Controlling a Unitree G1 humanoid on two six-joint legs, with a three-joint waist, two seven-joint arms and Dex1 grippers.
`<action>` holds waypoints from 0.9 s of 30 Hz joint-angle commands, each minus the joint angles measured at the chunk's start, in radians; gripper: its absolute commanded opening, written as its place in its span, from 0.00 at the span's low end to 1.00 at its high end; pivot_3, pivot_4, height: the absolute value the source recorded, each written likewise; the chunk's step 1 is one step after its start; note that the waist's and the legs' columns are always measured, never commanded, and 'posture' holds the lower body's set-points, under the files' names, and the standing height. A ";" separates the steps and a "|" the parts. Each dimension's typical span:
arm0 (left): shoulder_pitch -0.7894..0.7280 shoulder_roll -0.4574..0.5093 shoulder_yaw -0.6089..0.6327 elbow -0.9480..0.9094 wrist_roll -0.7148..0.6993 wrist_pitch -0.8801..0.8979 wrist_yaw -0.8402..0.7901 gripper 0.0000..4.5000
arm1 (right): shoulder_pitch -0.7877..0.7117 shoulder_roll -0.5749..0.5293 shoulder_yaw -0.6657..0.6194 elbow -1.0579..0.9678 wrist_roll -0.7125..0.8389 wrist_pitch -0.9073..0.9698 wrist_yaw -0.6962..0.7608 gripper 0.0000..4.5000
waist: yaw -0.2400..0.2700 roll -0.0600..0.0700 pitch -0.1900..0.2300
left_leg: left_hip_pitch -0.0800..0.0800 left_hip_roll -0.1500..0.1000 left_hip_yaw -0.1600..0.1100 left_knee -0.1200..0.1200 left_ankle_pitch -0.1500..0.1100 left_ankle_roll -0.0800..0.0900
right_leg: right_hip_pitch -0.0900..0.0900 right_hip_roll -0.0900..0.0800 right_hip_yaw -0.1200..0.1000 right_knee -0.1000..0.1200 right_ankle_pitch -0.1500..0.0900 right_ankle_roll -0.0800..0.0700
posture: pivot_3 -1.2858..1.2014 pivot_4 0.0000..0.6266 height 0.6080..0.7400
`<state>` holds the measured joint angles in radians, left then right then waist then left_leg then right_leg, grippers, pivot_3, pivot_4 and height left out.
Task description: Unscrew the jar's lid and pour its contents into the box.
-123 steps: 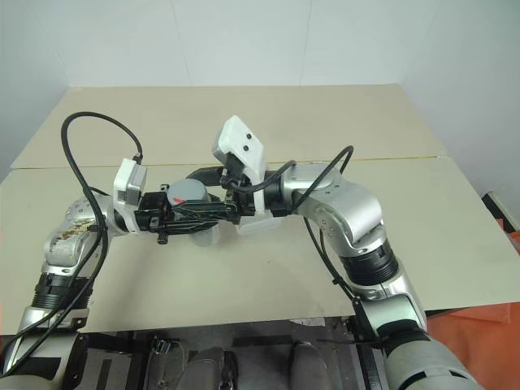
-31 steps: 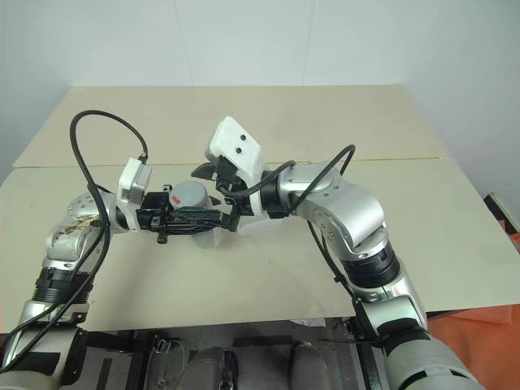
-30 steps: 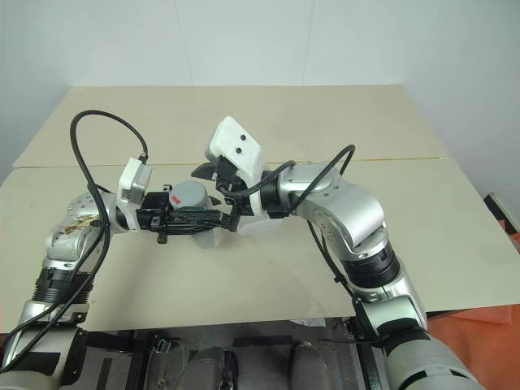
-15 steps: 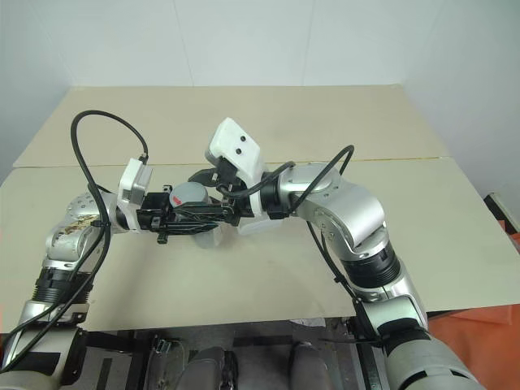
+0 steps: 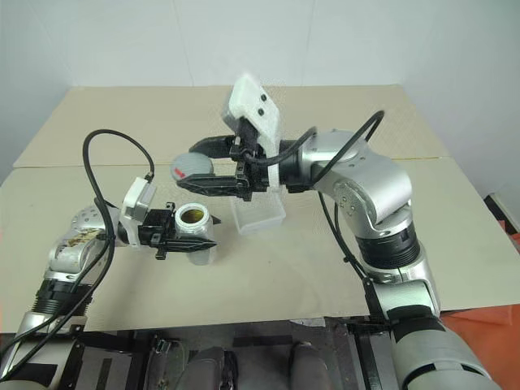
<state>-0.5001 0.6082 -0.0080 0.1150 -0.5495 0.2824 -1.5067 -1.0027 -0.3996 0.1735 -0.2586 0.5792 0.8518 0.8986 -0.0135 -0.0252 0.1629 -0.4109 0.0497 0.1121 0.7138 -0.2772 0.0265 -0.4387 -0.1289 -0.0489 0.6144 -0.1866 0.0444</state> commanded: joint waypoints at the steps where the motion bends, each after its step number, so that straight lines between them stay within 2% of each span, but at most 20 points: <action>1: -0.012 0.010 0.015 -0.026 -0.006 -0.017 -0.001 0.51 | -0.015 -0.004 -0.025 -0.007 0.003 -0.040 0.006 0.61 | 0.000 0.000 0.000 | 0.000 0.000 0.000 0.000 0.000 0.000 | 0.000 0.000 0.000 0.000 0.000 0.000 | 0.52 0.24 1.00; 7: -0.060 0.004 0.068 -0.009 -0.012 -0.041 0.065 0.51 | 0.050 -0.052 -0.077 0.042 -0.087 -0.038 -0.126 0.61 | 0.005 0.000 0.000 | 0.000 0.000 0.000 0.000 0.000 0.000 | 0.000 0.000 0.000 0.000 0.000 0.000 | 0.52 0.24 1.00; 16: -0.124 0.005 0.122 0.030 0.034 -0.093 0.207 0.51 | 0.314 -0.171 -0.227 -0.002 -0.171 0.009 -0.329 0.61 | 0.006 0.000 0.000 | -0.001 0.000 0.000 0.000 0.000 0.000 | 0.000 0.000 0.000 -0.001 0.000 0.000 | 0.52 0.24 1.00; 23: -0.170 -0.037 0.116 0.068 0.066 -0.120 0.306 0.51 | 0.436 -0.149 -0.164 0.116 -0.288 -0.067 -0.405 0.61 | -0.003 0.000 0.000 | 0.000 0.000 0.000 0.000 0.000 0.000 | 0.000 0.000 0.000 -0.002 0.000 0.000 | 0.52 0.24 1.00; 25: -0.176 -0.047 0.113 0.074 0.075 -0.130 0.323 0.51 | 0.435 -0.129 -0.149 0.155 -0.318 -0.086 -0.425 0.78 | -0.005 0.000 0.000 | 0.000 0.000 0.000 0.000 0.000 0.000 | 0.000 0.000 0.000 -0.002 0.000 0.000 | 0.52 0.24 1.00; 27: -0.179 -0.053 0.113 0.074 0.078 -0.134 0.330 0.51 | 0.430 -0.124 -0.139 0.184 -0.336 -0.096 -0.423 0.91 | -0.004 0.000 0.000 | 0.000 0.000 0.000 0.000 0.000 0.000 | 0.000 0.000 0.001 -0.002 0.000 0.000 | 0.52 0.24 1.00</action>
<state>-0.6574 0.5531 0.0937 0.1992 -0.4720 0.1737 -1.1874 -0.5545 -0.5181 0.0404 -0.0754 0.2617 0.7921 0.4811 -0.0174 -0.0253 0.1629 -0.4110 0.0494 0.1123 0.7137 -0.2768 0.0260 -0.4387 -0.1289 -0.0483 0.6124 -0.1865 0.0446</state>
